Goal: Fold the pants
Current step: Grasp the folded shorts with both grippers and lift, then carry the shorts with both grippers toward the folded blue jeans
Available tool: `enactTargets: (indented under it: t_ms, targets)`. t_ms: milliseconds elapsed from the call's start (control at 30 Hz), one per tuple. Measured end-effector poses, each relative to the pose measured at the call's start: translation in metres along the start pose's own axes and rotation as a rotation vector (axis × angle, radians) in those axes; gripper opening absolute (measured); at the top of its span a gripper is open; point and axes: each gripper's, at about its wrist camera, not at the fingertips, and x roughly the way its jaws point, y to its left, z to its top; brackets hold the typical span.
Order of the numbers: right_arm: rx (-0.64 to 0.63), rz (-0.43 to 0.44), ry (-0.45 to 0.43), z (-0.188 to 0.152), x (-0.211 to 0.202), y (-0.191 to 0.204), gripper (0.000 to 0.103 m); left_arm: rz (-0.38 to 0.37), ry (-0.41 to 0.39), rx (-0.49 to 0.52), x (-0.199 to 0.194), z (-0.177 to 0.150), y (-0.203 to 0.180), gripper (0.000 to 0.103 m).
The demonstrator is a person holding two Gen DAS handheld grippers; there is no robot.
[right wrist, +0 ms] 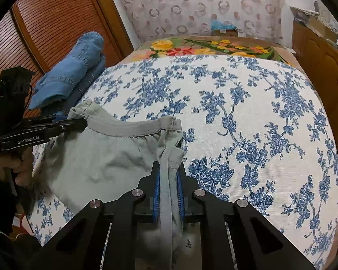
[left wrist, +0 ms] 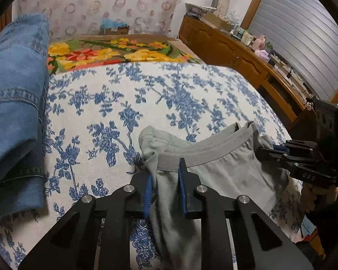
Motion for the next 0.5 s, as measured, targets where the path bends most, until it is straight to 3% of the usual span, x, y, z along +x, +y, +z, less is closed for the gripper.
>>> enactTargets:
  t_ms: [500]
  targets:
    - [-0.069, 0.001, -0.146, 0.012, -0.041, 0.02, 0.012, 0.044, -0.142, 0.039, -0.047, 0.016, -0.022, 0.019]
